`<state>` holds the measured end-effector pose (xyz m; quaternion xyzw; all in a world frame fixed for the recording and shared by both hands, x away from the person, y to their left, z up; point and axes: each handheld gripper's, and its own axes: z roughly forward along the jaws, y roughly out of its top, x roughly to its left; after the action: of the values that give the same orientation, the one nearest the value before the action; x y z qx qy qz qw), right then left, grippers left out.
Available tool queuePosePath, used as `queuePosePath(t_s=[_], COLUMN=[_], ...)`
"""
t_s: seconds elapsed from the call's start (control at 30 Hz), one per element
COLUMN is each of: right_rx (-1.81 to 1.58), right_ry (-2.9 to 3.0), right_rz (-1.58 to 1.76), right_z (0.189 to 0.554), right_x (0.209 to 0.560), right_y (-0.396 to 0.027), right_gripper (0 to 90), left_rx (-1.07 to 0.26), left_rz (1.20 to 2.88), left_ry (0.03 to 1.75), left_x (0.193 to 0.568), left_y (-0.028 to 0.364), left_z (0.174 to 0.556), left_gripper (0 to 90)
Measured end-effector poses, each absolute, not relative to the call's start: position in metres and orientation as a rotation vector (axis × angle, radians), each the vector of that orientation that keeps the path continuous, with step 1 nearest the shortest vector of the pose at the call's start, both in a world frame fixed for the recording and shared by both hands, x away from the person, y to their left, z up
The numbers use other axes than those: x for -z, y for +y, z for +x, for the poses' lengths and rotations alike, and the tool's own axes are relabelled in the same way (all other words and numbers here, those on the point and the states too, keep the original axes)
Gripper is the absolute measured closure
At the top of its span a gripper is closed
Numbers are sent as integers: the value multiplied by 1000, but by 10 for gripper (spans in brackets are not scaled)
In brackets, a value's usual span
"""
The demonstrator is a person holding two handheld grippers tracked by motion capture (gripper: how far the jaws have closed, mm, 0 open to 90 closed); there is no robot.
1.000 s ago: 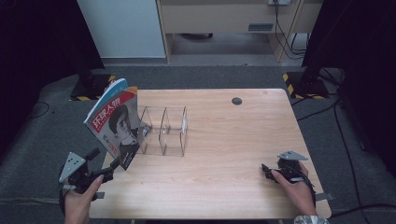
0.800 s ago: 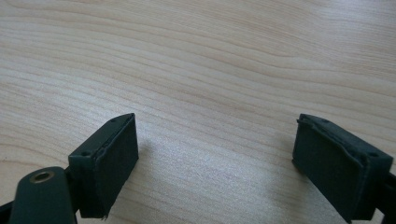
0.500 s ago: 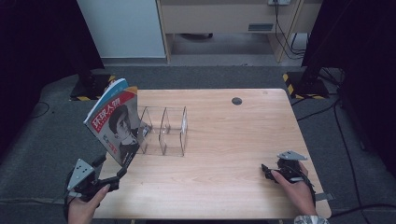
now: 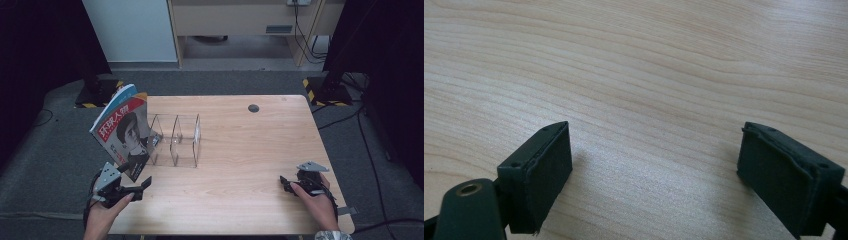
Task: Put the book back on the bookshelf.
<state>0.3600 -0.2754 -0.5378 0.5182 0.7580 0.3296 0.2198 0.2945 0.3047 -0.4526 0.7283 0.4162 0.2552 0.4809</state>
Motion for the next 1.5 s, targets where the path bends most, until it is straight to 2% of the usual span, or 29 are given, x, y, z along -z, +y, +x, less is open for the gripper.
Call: queuePosePath(t_s=[0.43,1.0,1.5], right_rx=[-912,-911,-905], right_ry=[2099,2098,2102], right_rz=[1433,1431,1431], right_z=[360,360,360], right_x=[538,538,538], right_y=[-275,-275,-274], right_gripper=[143,140,119], left_rx=[-587,-494,-428], left_rz=[1824,1969,2084], left_ry=[987,893,829], left_x=[454,467,482], left_y=[276,202,152], left_z=[317,344,344], left_gripper=[39,41,41])
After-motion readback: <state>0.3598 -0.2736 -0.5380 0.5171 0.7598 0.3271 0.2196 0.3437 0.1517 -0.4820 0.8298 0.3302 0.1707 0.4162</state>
